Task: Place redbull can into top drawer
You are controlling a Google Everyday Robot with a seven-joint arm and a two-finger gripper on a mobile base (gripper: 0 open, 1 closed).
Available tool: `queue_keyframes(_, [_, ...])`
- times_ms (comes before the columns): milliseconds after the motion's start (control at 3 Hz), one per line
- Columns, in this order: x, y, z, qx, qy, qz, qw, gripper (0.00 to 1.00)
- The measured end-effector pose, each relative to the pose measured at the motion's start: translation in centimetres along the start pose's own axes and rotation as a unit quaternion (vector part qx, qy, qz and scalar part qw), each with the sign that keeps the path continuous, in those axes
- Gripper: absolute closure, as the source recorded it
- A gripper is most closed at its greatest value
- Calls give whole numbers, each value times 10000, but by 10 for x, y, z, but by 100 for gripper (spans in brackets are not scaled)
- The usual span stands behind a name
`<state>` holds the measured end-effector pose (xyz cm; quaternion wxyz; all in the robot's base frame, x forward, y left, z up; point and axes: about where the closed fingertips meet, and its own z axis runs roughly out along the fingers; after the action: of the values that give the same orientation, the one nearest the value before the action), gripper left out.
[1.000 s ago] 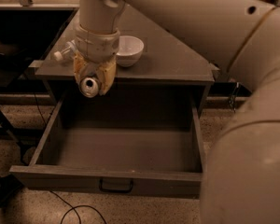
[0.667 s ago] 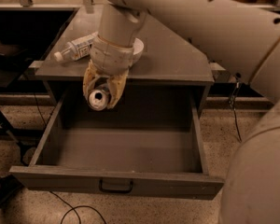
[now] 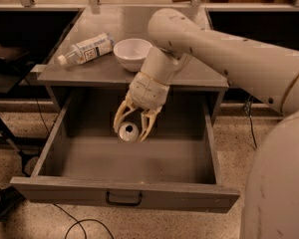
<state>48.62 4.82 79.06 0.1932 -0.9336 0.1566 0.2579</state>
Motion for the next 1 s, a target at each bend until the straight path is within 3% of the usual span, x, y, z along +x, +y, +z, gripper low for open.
queue_keyframes(333, [24, 30, 26, -3, -418, 315, 9986, 100])
queue_keyframes(667, [38, 50, 37, -39, -596, 539, 9968, 100])
queue_keyframes(1000, [46, 65, 43, -100, -696, 694, 9951, 81])
